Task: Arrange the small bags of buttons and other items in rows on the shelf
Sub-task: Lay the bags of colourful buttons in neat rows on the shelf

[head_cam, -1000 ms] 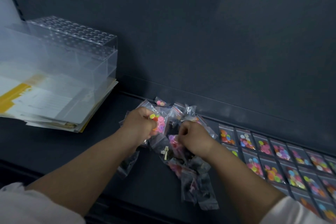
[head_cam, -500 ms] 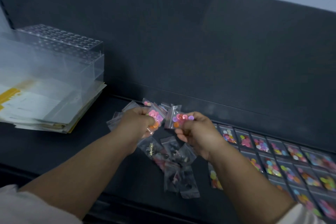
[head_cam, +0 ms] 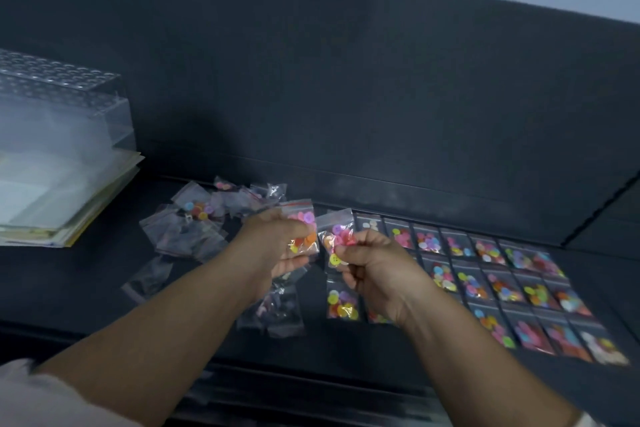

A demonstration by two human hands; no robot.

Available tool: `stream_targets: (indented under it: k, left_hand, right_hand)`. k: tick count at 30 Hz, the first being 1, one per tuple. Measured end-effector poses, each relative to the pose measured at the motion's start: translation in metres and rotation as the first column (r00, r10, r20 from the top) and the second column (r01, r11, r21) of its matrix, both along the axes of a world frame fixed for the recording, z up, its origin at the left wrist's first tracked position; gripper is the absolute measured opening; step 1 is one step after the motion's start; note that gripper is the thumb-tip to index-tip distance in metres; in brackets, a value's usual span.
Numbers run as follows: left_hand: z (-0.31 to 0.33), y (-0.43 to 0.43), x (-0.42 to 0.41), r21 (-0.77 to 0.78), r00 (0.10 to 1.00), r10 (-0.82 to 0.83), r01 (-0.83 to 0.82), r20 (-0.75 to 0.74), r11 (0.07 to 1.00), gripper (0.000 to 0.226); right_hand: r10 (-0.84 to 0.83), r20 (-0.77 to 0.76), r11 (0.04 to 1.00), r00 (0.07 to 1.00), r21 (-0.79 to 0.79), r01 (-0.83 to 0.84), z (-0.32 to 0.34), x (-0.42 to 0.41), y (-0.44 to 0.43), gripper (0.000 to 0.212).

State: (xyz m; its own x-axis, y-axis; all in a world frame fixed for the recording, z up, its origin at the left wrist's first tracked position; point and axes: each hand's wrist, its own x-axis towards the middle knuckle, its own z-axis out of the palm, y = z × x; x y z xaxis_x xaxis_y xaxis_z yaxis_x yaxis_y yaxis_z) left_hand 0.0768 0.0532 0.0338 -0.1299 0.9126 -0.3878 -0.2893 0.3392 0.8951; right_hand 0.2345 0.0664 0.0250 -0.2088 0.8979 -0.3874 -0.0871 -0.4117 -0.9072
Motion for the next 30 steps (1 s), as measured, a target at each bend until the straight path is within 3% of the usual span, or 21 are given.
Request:
stream_targets:
  k: [10, 13, 20, 26, 30]
  left_hand:
    - [0.002, -0.014, 0.052, 0.033, 0.947, -0.107, 0.122, -0.302, 0.992, 0.015]
    - [0.002, -0.017, 0.058, 0.031, 0.935, -0.120, 0.138, -0.333, 0.990, 0.012]
    - [-0.004, -0.022, 0.067, -0.057, 0.942, -0.169, 0.159, -0.290, 0.986, 0.019]
    - [-0.005, -0.029, 0.076, -0.089, 0.926, -0.266, 0.251, -0.269, 0.964, 0.021]
    - [-0.008, -0.029, 0.073, -0.069, 0.897, -0.253, 0.245, -0.363, 0.967, 0.019]
  right_hand:
    - [0.193, 0.098, 0.979, 0.976, 0.052, -0.199, 0.000, 0.044, -0.029, 0.014]
    - [0.146, 0.072, 0.989, 0.987, 0.028, -0.148, -0.004, 0.052, -0.030, 0.005]
    - [-0.074, -0.040, 0.997, 0.996, -0.041, 0.073, -0.005, 0.066, -0.025, 0.010]
    - [-0.092, -0.128, 0.995, 0.988, -0.043, 0.087, -0.006, 0.067, -0.028, 0.008]
    - [-0.051, -0.070, 0.999, 0.996, -0.018, 0.050, -0.008, 0.068, -0.028, 0.002]
